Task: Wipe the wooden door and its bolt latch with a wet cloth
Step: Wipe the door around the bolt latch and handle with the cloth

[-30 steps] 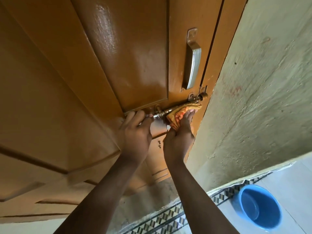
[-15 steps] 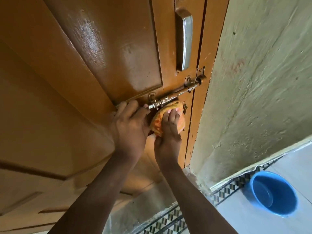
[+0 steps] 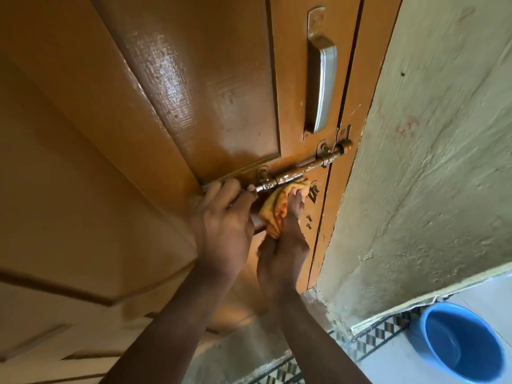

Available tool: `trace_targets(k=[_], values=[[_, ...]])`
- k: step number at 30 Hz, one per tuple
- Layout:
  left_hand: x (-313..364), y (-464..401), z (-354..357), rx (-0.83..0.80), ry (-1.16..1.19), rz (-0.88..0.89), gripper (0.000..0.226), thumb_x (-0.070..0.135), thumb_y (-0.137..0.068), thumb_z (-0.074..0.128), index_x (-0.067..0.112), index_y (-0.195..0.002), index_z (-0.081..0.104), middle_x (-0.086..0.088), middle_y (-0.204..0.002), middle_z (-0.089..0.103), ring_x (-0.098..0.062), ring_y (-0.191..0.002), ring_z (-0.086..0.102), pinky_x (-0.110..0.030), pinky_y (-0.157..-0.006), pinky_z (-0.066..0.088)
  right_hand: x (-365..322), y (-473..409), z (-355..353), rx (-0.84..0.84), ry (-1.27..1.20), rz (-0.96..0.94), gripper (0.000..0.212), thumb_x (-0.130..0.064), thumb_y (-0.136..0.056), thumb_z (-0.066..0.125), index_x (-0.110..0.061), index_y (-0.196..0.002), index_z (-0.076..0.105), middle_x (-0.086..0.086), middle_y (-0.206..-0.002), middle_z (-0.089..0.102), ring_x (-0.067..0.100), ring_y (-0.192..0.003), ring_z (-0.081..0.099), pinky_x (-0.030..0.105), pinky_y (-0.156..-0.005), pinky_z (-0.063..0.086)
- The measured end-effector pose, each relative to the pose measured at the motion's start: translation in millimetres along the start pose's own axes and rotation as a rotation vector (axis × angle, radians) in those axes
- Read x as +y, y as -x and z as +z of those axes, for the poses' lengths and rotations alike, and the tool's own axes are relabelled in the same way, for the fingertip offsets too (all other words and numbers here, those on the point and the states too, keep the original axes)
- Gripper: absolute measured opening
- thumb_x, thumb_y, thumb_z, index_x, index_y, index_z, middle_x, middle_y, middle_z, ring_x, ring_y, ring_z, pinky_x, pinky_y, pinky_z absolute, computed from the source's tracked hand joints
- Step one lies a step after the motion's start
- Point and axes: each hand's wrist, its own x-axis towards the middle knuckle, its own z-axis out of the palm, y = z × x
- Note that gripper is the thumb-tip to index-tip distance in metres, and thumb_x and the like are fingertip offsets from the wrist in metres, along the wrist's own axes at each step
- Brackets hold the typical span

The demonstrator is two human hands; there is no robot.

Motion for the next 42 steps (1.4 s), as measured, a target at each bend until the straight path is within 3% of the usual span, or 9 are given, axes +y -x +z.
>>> trace_targets(k=[6,12,18,23,26,29,34,38,42], values=[[4,-2,-3,-0.005,0.037,-0.041,0.021,0.016,-0.101,0.065,0.006,-0.093,0.081,-0.009,-0.083,0.067,-0.028,-0.077,0.059,-0.040,-0.056,0.051,31,4,4,0.005,0.033,-0.066,0.079,0.024,-0.078,0.048,-0.005,-0.151,0.041,0.011,-0.161,0.032,0.025,-0.155,0.020,0.057,-0.110,0.044],[3,-2,-2,-0.016,0.013,-0.057,0.011,0.010,-0.096,0.072,0.005,-0.094,0.082,-0.009,-0.085,0.068,-0.027,-0.078,0.060,-0.034,-0.056,0.051,-3,-7,3,0.053,-0.020,-0.106,0.060,0.001,-0.092,0.045,-0.005,-0.151,0.039,0.020,-0.156,0.042,0.035,-0.150,0.028,0.016,-0.116,0.034],[9,-4,-10,-0.055,-0.005,-0.043,0.009,0.009,-0.091,0.074,0.007,-0.095,0.082,-0.008,-0.087,0.070,-0.026,-0.080,0.061,-0.032,-0.058,0.050,38,10,-11,-0.034,0.096,-0.090,0.072,0.014,-0.076,0.043,-0.002,-0.146,0.049,0.016,-0.156,0.042,0.041,-0.144,0.041,0.057,-0.103,0.051],[8,-2,-9,-0.050,0.001,-0.049,0.013,0.013,-0.092,0.071,0.007,-0.096,0.082,-0.008,-0.085,0.068,-0.027,-0.080,0.060,-0.029,-0.061,0.044,4,-1,2,-0.020,0.038,-0.104,0.066,-0.006,-0.092,0.044,-0.014,-0.156,0.031,0.014,-0.159,0.038,0.043,-0.141,0.045,0.045,-0.100,0.055],[9,-4,-13,-0.040,0.006,-0.037,0.016,0.011,-0.094,0.067,0.006,-0.097,0.082,-0.009,-0.085,0.068,-0.029,-0.080,0.061,-0.027,-0.063,0.041,36,8,0,-0.117,0.158,-0.204,0.080,0.014,-0.081,0.053,-0.011,-0.153,0.031,0.018,-0.160,0.034,0.042,-0.146,0.035,0.048,-0.099,0.056],[9,-4,-13,-0.059,-0.010,-0.029,0.021,0.001,-0.085,0.068,0.005,-0.099,0.082,-0.010,-0.087,0.068,-0.031,-0.080,0.059,-0.029,-0.062,0.041,53,12,-8,-0.053,0.144,0.004,0.072,0.001,-0.086,0.040,-0.020,-0.155,0.035,0.024,-0.141,0.059,0.048,-0.121,0.062,0.058,-0.088,0.059],[6,2,-5,-0.007,0.016,-0.041,0.018,0.006,-0.095,0.064,0.004,-0.100,0.081,-0.011,-0.087,0.067,-0.031,-0.079,0.059,-0.034,-0.060,0.046,17,-9,2,0.096,-0.001,0.054,0.063,-0.015,-0.095,0.032,-0.020,-0.158,0.032,0.015,-0.138,0.064,0.015,-0.107,0.072,0.033,-0.083,0.063],[10,4,-1,0.023,0.034,-0.099,0.013,0.001,-0.093,0.069,0.003,-0.098,0.081,-0.012,-0.088,0.068,-0.035,-0.083,0.062,-0.029,-0.066,0.042,45,8,7,-0.142,0.127,-0.103,0.061,-0.025,-0.101,0.041,-0.021,-0.159,0.022,0.020,-0.148,0.053,0.047,-0.109,0.067,0.051,-0.079,0.063],[14,7,1,0.045,0.008,-0.117,0.010,-0.003,-0.089,0.076,0.003,-0.094,0.082,-0.011,-0.087,0.069,-0.034,-0.083,0.062,-0.026,-0.068,0.038,64,23,-18,-0.126,0.122,0.098,0.057,-0.018,-0.096,0.039,-0.022,-0.154,0.037,0.011,-0.107,0.074,0.016,-0.077,0.071,0.017,-0.063,0.060]])
